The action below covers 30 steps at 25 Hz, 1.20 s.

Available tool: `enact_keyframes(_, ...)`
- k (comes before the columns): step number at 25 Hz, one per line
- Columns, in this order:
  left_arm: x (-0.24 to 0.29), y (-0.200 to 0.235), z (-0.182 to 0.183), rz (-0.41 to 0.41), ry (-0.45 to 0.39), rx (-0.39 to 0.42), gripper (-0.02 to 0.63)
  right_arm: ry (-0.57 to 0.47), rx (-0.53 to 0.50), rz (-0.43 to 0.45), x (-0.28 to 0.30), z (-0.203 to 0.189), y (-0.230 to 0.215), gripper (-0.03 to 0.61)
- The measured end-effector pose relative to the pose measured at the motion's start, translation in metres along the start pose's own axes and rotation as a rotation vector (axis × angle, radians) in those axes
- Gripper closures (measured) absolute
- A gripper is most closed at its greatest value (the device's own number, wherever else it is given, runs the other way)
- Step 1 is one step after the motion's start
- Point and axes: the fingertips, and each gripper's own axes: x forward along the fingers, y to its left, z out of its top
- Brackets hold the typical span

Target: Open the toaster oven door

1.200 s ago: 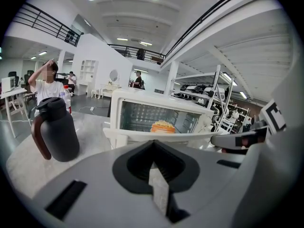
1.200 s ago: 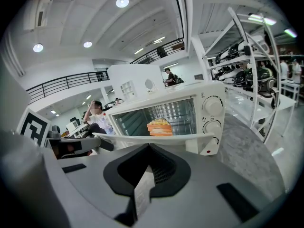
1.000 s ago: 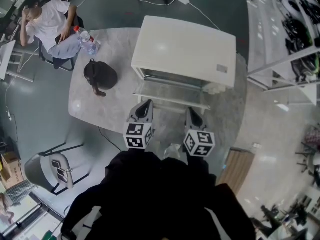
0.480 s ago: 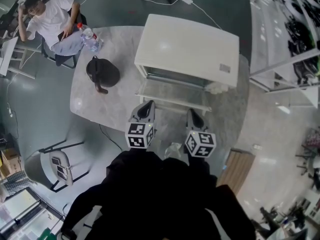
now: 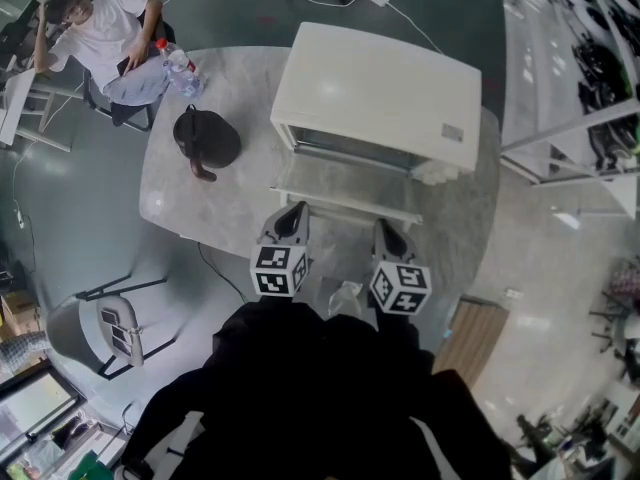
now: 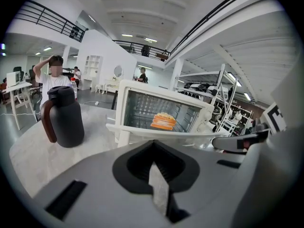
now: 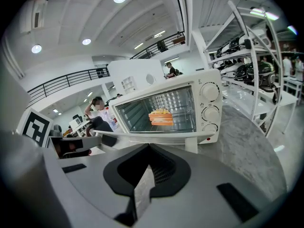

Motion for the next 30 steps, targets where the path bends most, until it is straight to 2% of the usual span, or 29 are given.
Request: enact_keyframes(30, -0.003, 0.003, -0.039, 0.015, 0.070, -0.021, 0.611, 0.073, 0.015, 0.000, 0.000, -0.038, -0.003, 0.575)
